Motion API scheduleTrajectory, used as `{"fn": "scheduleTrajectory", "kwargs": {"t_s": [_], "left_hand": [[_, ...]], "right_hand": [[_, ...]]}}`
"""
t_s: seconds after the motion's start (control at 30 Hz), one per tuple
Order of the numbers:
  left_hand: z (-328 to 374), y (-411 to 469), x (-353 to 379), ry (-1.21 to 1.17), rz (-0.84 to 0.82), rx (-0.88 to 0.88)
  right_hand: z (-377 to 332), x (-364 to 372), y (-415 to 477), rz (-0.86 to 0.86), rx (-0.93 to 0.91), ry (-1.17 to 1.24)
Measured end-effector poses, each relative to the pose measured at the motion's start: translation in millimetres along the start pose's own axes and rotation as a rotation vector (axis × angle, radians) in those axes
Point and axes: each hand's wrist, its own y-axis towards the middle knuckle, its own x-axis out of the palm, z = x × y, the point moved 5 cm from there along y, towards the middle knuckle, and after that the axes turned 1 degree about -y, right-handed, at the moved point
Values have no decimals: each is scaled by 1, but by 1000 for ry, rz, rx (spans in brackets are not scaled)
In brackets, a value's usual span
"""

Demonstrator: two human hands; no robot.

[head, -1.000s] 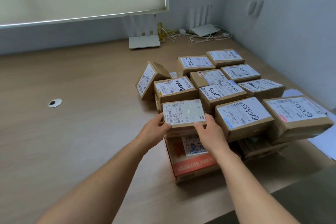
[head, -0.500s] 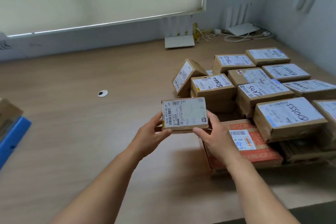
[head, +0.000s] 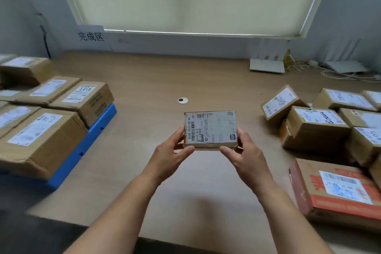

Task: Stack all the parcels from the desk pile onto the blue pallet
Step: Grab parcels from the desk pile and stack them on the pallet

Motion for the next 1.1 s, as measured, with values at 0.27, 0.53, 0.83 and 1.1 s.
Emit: {"fn": "scheduleTrajectory", "kwargs": {"t_s": [0.27, 0.53, 0.83, 1.1], "left_hand": [[-29, -52, -117, 49, 164, -4], [-64, -102, -220, 67, 266, -13], [-89, -122, -303, 55, 365, -12], [-122, -97, -377, 71, 420, -65]], "right_hand": [[-88, 92, -8, -73, -150, 7], [-164, 183, -26, -138, -245, 73], [-223, 252, -23, -139, -294, 161], [-261, 328, 14, -185, -309, 215]]}}
